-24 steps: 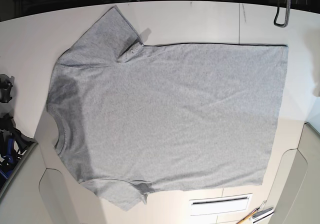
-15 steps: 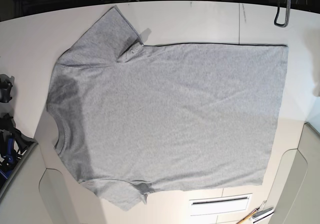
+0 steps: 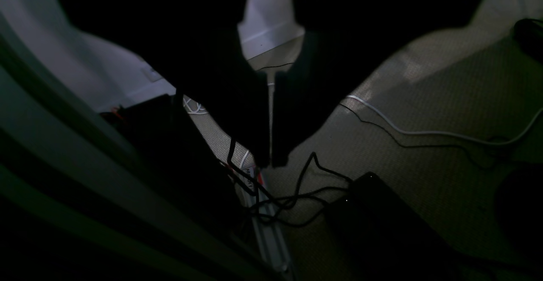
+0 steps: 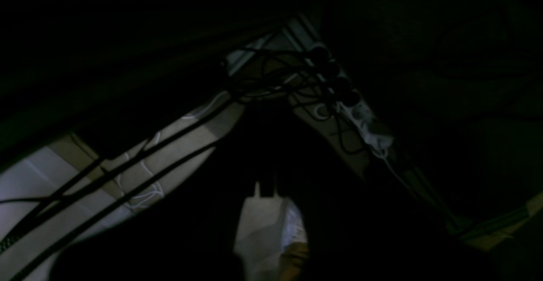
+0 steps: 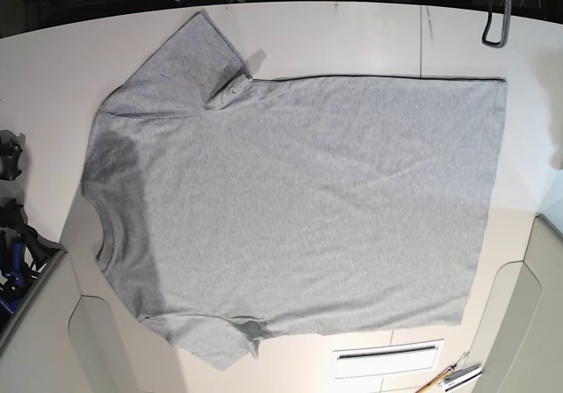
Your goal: Fold the T-shirt properly
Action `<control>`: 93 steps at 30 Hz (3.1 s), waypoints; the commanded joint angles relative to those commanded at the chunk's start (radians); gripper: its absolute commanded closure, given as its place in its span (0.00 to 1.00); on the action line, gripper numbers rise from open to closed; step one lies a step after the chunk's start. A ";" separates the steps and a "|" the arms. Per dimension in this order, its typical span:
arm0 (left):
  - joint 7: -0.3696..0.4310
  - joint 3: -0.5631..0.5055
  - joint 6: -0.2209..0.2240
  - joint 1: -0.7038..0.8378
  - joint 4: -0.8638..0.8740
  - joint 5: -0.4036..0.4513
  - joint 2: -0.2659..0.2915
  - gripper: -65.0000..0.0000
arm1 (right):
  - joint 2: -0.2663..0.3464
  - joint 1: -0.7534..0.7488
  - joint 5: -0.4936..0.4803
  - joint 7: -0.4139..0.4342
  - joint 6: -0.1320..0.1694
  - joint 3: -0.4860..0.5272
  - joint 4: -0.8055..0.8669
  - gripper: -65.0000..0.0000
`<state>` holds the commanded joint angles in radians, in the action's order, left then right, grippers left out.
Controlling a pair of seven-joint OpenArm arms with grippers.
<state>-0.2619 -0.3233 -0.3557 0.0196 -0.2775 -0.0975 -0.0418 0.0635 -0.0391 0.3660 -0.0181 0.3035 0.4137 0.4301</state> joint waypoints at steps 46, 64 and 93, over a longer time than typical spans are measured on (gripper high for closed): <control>0.026 0.236 -0.237 0.520 -0.553 -0.139 -0.109 0.78 | 0.277 -0.327 -0.305 -0.035 0.113 0.000 0.370 0.76; -0.064 0.289 -0.236 0.956 -1.203 -0.280 -0.175 0.77 | 0.591 -0.872 -0.592 -0.051 0.280 -0.381 1.231 0.76; -0.222 0.960 -0.316 1.041 -1.744 -0.684 -0.181 0.37 | 0.514 -0.648 -1.068 -0.258 0.190 -0.672 1.294 0.43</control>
<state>-0.4835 0.6365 -0.6716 1.0607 -2.0220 -0.7811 -0.2230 0.5774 -0.6868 -0.7021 -0.2760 0.4934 -0.2581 1.7245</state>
